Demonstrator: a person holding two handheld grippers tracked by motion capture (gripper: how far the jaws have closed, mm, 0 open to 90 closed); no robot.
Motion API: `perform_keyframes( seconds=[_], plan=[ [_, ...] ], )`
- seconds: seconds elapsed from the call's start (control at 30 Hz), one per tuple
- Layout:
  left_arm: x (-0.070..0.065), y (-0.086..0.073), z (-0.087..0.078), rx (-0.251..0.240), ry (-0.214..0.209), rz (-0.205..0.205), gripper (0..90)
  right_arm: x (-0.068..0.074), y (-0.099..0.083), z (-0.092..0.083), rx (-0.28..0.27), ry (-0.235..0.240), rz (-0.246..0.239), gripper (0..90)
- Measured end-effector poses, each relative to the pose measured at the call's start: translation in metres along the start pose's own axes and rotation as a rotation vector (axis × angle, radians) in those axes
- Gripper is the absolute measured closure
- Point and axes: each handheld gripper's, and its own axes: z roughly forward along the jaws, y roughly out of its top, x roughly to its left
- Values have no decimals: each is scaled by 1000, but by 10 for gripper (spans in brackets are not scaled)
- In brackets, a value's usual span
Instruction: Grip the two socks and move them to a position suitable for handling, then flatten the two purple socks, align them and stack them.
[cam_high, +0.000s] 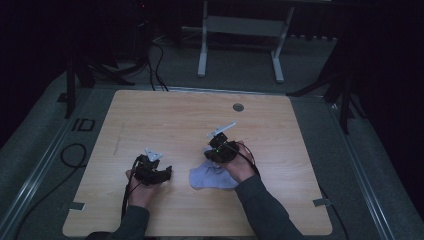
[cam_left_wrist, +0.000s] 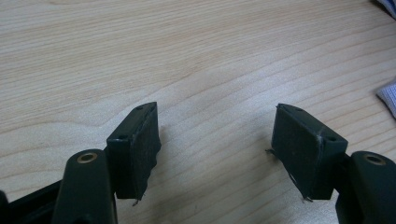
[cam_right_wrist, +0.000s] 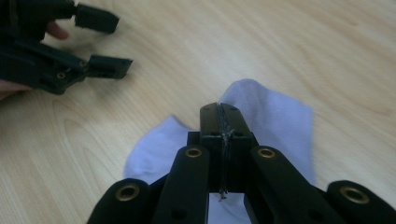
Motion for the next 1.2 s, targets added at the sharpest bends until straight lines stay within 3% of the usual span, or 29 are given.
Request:
perform_keyframes(
  seconds=[0.17,0.57,1.0,1.13,1.2],
  plan=[
    [-1,0,0,-3,0,0,324,-14,-1,-11,-30,26,48,893],
    [-1,0,0,-2,-3,2,324,-35,-7,-20,-34,-9,82,891],
    [-1,0,0,-2,-3,0,324,-69,-33,-22,-18,-58,163,890],
    [-1,0,0,-3,-3,-1,323,-81,-45,-24,13,-125,182,880],
    [-1,0,0,-3,-3,-1,324,-84,-47,-25,29,-187,166,798]
  ],
)
